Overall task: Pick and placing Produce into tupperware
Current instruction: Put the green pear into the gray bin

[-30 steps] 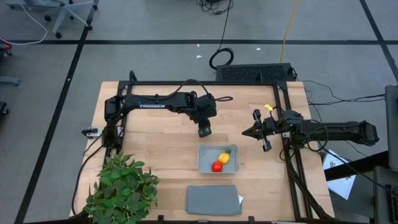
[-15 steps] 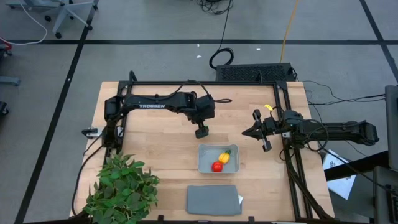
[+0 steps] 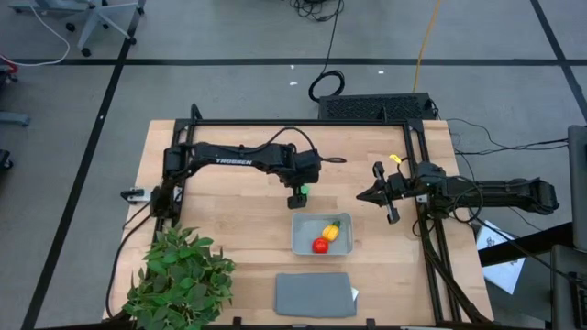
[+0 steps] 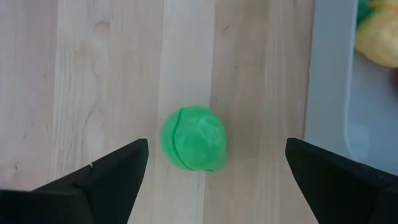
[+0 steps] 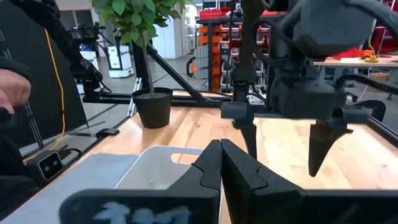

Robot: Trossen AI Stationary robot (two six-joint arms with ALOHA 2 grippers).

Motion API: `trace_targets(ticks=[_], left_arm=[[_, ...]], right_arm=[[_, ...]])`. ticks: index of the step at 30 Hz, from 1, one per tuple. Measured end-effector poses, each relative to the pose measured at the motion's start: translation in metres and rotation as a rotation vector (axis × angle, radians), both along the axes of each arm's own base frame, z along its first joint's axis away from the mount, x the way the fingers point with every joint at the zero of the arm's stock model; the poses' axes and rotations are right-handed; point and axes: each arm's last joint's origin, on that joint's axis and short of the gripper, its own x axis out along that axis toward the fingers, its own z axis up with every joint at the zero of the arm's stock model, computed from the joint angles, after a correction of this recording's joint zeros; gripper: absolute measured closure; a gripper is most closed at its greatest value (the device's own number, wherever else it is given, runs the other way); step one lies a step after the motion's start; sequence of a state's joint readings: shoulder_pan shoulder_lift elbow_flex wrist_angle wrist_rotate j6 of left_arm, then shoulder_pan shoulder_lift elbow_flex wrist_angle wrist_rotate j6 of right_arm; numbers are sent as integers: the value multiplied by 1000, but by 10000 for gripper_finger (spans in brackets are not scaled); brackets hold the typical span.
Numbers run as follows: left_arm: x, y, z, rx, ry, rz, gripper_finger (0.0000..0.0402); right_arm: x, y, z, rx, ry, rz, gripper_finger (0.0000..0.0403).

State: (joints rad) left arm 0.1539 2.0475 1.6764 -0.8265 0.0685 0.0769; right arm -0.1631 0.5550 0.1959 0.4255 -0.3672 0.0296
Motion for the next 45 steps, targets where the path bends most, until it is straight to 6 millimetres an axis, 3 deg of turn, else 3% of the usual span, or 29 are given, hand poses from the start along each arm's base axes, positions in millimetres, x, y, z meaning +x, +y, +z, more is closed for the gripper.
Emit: trace_targets(ticks=[16, 23, 33, 45], left_arm=[[1, 10, -3, -58, -5, 265, 16], [4, 11, -14, -33, 12, 382, 16], [7, 10, -32, -45, 69, 393, 16], [11, 3, -40, -52, 77, 374, 16]], right_arm=[[0, 0, -1, -13, 10, 0, 403], [0, 0, -1, -13, 11, 0, 403], [1, 0, -2, -7, 16, 0, 403], [1, 0, -2, -5, 20, 1, 403]])
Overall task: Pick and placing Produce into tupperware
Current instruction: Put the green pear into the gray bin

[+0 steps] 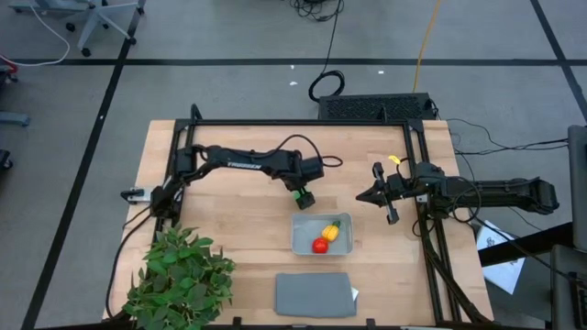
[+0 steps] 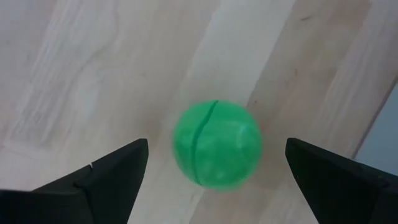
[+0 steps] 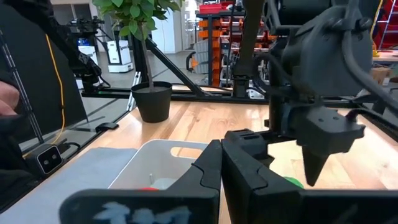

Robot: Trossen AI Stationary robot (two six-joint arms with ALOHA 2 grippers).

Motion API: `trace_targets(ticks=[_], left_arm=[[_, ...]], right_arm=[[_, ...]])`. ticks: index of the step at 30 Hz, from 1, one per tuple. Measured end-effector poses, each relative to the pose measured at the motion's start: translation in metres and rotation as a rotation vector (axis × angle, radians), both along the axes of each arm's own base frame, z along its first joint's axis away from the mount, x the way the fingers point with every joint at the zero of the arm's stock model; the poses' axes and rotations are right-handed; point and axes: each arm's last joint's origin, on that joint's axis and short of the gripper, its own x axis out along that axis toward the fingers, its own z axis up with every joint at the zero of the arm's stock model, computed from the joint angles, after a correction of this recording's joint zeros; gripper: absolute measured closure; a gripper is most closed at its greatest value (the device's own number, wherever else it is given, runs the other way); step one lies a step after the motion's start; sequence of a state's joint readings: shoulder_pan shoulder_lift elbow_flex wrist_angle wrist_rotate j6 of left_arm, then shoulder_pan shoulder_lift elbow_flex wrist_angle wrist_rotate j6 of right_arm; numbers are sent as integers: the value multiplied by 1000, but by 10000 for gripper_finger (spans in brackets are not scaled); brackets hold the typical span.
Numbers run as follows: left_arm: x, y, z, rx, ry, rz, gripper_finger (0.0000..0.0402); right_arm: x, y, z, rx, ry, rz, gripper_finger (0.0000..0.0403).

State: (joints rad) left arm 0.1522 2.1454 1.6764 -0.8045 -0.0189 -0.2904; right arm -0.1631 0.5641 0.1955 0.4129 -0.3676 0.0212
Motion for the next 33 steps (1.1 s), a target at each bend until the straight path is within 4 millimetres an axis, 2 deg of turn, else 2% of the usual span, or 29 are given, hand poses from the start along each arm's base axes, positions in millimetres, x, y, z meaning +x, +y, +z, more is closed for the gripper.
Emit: trace_targets(ticks=[13, 20, 23, 33], left_arm=[[7, -2, -18, -7, 5, -29, 16], [7, -3, -18, -8, 2, -46, 18], [7, -3, -18, -16, 9, -63, 36], [7, -3, -18, -23, 4, -68, 133]], right_arm=[[1, 0, -1, -2, 4, 0, 403], [1, 0, -1, -5, 7, 0, 403], [1, 0, -1, -6, 6, 0, 403], [1, 0, -1, -6, 6, 0, 403]])
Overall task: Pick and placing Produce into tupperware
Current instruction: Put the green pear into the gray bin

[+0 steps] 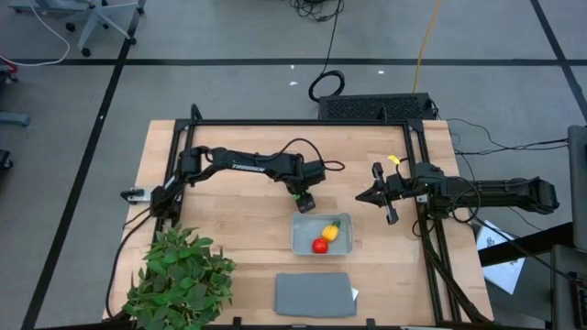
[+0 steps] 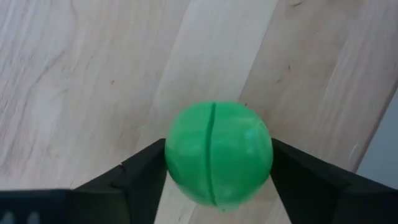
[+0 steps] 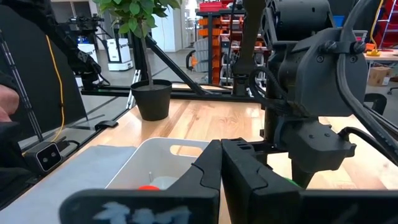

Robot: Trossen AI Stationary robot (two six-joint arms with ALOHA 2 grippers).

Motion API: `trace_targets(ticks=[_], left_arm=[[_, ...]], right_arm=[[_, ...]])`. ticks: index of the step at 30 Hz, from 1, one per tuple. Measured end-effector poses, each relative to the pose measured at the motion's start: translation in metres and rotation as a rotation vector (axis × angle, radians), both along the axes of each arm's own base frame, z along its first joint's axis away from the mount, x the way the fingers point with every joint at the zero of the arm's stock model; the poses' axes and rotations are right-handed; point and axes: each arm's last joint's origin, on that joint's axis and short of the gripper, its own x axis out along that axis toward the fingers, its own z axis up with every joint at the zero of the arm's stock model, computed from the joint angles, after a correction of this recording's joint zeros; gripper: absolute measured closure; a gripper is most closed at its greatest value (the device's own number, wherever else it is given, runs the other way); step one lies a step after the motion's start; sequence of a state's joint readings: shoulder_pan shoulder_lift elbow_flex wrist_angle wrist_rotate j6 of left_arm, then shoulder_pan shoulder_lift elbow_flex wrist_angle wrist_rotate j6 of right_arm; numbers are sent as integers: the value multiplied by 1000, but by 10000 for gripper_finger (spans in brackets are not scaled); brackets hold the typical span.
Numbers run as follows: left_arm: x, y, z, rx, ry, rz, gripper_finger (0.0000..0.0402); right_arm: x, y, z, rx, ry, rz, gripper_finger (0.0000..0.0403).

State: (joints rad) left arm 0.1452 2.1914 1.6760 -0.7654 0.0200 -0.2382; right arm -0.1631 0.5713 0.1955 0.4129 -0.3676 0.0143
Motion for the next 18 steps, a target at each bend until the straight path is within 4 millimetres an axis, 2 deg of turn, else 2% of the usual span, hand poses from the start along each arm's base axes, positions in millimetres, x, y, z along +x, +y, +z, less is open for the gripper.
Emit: trace_targets(ticks=[8, 18], left_arm=[[1, 0, 0, 1, -7, -1, 173], [1, -1, 0, 8, -7, -24, 164]], right_arm=[[0, 0, 0, 0, 0, 0, 403], [0, 0, 0, 0, 0, 0, 403]])
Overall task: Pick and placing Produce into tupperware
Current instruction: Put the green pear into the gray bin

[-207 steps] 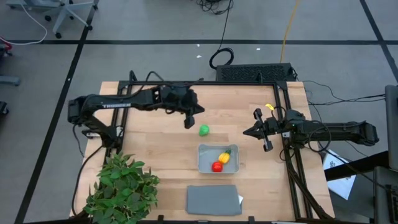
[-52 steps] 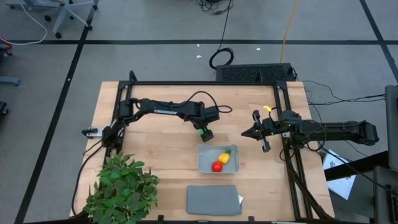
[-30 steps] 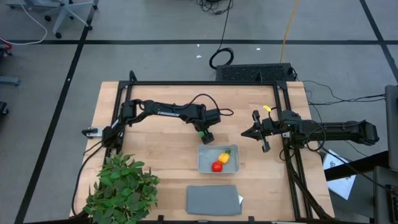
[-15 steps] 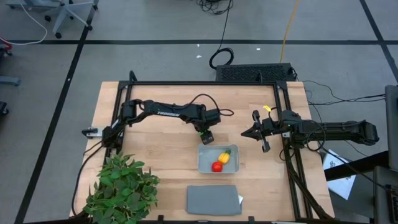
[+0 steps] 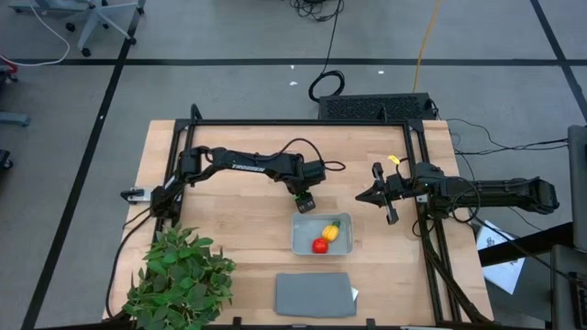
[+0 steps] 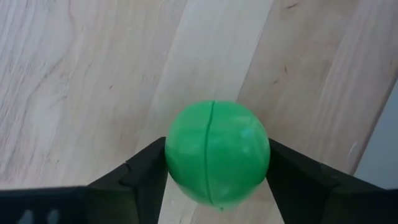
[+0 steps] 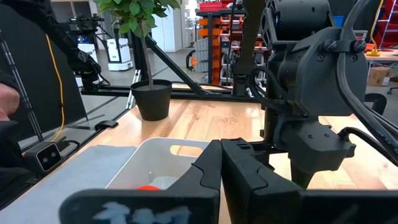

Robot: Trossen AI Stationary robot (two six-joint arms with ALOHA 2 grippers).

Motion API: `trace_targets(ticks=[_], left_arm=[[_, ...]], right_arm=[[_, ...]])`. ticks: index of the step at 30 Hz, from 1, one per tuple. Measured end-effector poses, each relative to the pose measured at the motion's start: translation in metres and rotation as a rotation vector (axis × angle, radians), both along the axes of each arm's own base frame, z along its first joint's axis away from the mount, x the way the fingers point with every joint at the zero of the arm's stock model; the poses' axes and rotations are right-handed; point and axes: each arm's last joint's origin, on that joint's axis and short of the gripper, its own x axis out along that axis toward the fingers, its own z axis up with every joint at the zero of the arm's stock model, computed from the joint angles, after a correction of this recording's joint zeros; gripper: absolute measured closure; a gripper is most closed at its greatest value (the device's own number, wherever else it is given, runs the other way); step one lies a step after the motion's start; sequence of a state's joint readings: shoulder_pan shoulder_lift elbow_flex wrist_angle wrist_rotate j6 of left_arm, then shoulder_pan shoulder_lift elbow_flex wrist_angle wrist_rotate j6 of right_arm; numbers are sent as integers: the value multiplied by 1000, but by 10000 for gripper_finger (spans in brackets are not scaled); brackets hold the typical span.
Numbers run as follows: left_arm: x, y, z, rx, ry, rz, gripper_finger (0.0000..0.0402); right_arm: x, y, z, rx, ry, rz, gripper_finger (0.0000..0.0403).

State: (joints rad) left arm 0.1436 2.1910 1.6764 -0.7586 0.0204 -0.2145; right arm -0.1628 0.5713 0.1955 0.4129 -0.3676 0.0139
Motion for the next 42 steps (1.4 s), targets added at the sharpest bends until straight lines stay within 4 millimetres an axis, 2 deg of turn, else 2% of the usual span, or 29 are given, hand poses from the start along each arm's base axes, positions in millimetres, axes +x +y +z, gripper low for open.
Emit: trace_targets(ticks=[11, 14, 18, 25, 36, 42], left_arm=[[-1, 5, 0, 7, 7, -17, 163], [-4, 9, 6, 9, 6, -8, 163], [-8, 14, 18, 18, -9, -12, 163], [-17, 19, 53, 38, -89, -6, 163], [-29, 9, 104, 50, -246, -46, 163], [-31, 0, 117, 61, -289, -78, 163]], right_arm=[[0, 0, 0, -4, 0, 0, 403], [0, 0, 0, -4, 0, 0, 403], [0, 0, 0, -8, -2, 0, 403], [0, 0, -1, -25, 1, 1, 403], [0, 0, 0, -25, -2, 1, 403], [0, 0, 0, -26, -6, 1, 403]])
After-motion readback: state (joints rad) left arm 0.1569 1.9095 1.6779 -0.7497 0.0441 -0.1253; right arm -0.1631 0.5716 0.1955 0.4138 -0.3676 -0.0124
